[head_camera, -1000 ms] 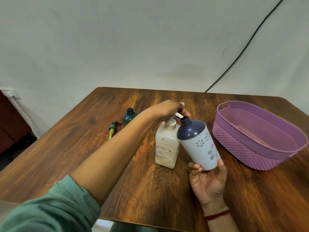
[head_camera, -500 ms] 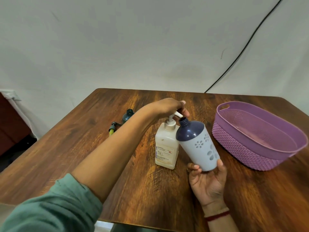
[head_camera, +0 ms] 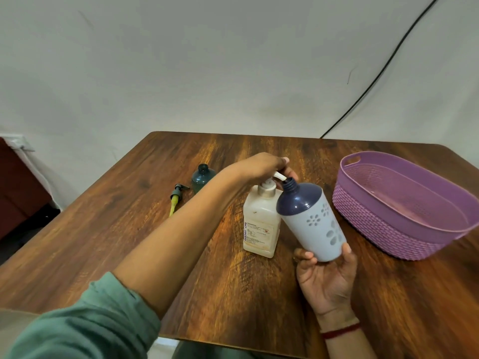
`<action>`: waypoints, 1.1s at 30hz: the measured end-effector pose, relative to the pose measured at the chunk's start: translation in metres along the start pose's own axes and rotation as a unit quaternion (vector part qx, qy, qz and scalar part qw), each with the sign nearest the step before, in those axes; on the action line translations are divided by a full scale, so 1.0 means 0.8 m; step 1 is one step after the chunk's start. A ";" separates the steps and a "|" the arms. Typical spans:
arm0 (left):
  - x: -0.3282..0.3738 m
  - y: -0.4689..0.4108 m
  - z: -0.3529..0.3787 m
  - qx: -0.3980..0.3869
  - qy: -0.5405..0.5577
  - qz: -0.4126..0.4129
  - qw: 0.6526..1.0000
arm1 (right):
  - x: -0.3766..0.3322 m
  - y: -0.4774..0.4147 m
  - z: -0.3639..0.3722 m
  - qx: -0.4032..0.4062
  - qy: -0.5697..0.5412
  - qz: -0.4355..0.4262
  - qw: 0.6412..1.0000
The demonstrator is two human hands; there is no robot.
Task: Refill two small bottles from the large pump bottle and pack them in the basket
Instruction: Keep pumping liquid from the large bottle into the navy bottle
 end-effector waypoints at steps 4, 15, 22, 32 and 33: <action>0.001 0.002 0.002 -0.003 0.011 0.002 1.000 | -0.002 0.001 0.001 0.003 0.000 -0.004 1.000; 0.002 0.003 0.009 -0.004 0.034 0.011 0.999 | 0.001 0.001 0.000 -0.002 -0.001 0.002 1.000; 0.013 0.002 -0.001 -0.036 -0.017 0.026 0.999 | 0.003 0.001 0.001 0.007 0.005 0.001 1.000; 0.009 0.001 -0.002 -0.017 -0.011 0.024 1.000 | 0.001 0.002 0.002 -0.005 0.002 0.003 1.000; 0.009 0.000 -0.005 -0.019 -0.015 0.029 0.999 | 0.001 0.002 0.002 -0.005 0.001 0.002 1.000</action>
Point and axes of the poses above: each hand's wrist, its own y-axis away from the middle knuckle, its own z-axis out of the palm, x = y × z, the point moved 7 cm from there along -y, towards the middle knuckle, and after that the axes turned 15 degrees about z, right-handed, at the moved point
